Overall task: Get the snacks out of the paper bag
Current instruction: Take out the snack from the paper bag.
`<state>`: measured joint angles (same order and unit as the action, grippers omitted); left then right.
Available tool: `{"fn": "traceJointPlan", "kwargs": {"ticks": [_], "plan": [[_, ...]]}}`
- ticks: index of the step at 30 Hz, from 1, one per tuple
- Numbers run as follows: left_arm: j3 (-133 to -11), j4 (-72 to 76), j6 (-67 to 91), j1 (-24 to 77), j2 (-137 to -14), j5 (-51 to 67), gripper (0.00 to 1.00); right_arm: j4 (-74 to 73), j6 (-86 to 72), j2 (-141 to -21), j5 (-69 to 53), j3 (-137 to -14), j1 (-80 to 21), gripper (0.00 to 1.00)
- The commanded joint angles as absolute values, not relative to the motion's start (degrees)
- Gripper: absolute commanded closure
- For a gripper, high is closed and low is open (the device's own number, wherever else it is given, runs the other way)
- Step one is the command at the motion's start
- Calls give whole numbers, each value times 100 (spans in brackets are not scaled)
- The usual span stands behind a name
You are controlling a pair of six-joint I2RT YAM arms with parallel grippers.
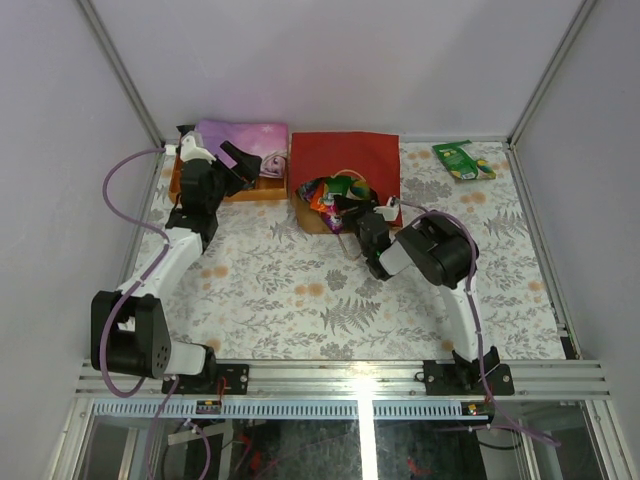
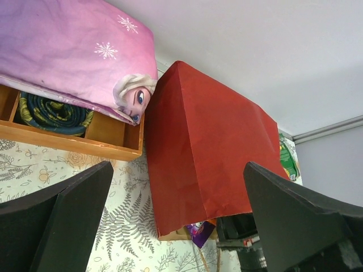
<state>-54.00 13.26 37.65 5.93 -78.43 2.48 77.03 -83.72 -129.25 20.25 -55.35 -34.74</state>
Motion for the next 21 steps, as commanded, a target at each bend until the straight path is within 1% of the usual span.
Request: {"fn": "traceJointPlan", "kwargs": {"ticks": [1, 5, 7, 11, 16, 19, 21], "plan": [[-5334, 1570, 3727, 532, -7700, 261, 0, 8171, -8177, -12148, 1822, -4961, -3683, 100], [-5509, 1430, 3697, 534, -7686, 389, 0, 8485, -7891, -11472, 1664, -4095, -3758, 100], [-5536, 1364, 3683, 528, -7652, 426, 0, 8553, -7649, -10952, 1588, -3584, -3770, 100], [-5537, 1332, 3672, 527, -7661, 441, 0, 8297, -7255, -9916, 1209, -2914, -3771, 100], [-5595, 1298, 3665, 519, -7762, 495, 0, 6885, -6548, -8257, 571, -2658, -3771, 100], [-5636, 1261, 3649, 520, -7775, 522, 0, 5321, -6117, -7162, 338, -2628, -3770, 100], [-5642, 1232, 3624, 521, -7774, 523, 0, 4382, -5900, -6373, 414, -2477, -3771, 100]]}}
